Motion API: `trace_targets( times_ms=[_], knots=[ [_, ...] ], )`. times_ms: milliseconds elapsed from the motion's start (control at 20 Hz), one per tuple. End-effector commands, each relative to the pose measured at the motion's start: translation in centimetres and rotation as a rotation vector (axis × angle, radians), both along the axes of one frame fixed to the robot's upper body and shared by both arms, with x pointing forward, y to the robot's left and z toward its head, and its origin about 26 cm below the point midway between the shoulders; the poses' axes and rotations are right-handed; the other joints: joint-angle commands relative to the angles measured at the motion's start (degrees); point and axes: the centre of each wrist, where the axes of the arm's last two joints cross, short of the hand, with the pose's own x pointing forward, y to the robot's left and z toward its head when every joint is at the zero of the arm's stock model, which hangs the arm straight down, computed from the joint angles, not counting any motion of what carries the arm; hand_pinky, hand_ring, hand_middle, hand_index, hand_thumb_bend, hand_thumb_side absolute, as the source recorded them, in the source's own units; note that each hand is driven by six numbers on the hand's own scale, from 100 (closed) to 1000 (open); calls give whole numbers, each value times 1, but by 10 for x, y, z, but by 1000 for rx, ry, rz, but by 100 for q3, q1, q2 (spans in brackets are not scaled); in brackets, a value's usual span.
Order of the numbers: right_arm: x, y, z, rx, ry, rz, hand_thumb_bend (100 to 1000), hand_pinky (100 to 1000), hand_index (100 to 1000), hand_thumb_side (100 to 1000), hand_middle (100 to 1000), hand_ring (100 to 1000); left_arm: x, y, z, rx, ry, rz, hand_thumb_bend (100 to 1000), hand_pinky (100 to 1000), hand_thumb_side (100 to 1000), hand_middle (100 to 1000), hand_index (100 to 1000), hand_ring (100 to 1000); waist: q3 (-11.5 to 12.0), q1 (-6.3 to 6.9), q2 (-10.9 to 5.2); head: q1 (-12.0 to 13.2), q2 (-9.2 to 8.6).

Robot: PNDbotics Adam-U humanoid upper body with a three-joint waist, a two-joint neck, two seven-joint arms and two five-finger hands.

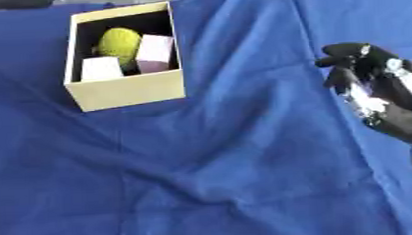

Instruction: Pick up objects on the table and place them in the box.

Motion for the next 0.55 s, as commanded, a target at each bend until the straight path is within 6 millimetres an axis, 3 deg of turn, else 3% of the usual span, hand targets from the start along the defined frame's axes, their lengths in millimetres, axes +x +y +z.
trace_targets(
  times_ms=[50, 250, 400, 550],
  knots=[
    [-1, -2, 10, -11, -43, 6, 100, 1000, 820, 528, 478, 815, -35, 17, 11, -198, -106, -136, 100, 755, 573, 699, 824, 718, 10, -27, -101, -23, -6],
    [0, -4, 18, -14, -100, 14, 100, 1000, 819, 522, 481, 815, -33, 44, -11, -444, -218, -302, 100, 757, 589, 710, 831, 723, 45, -34, -84, -31, -26],
    [1, -4, 23, -7, -142, 19, 100, 1000, 818, 513, 482, 815, -27, 68, -39, -627, -269, -341, 100, 749, 610, 707, 833, 719, 82, -62, -88, -18, -52],
    [2, -4, 27, 4, -177, 27, 100, 1000, 817, 506, 485, 815, -24, 86, -68, -705, -285, -346, 100, 744, 612, 705, 833, 716, 98, -86, -89, 44, -76]
  ],
)
